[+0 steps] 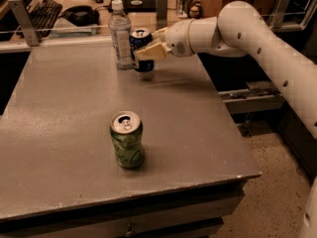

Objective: Move pepsi can near blue plastic bottle

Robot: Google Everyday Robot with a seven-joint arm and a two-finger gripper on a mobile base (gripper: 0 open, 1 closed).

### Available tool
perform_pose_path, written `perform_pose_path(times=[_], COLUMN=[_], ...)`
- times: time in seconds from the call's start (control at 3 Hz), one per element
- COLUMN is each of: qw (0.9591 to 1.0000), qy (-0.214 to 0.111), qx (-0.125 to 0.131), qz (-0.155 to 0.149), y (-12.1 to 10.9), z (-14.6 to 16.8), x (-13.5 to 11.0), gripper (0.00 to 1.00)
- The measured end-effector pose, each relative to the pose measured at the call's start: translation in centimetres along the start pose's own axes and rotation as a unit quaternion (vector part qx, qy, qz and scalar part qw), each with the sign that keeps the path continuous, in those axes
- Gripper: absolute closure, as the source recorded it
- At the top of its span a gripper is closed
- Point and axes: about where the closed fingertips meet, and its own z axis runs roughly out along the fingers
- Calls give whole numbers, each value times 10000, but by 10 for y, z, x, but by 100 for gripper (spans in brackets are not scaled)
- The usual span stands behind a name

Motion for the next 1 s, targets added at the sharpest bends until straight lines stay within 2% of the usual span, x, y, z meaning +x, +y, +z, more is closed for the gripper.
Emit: perform_pose_path(times=[1.0], qw=[9996], qy=[-142], qx=[-190], qz=[153], y=[6], z=[19], x=[0], gripper=[21])
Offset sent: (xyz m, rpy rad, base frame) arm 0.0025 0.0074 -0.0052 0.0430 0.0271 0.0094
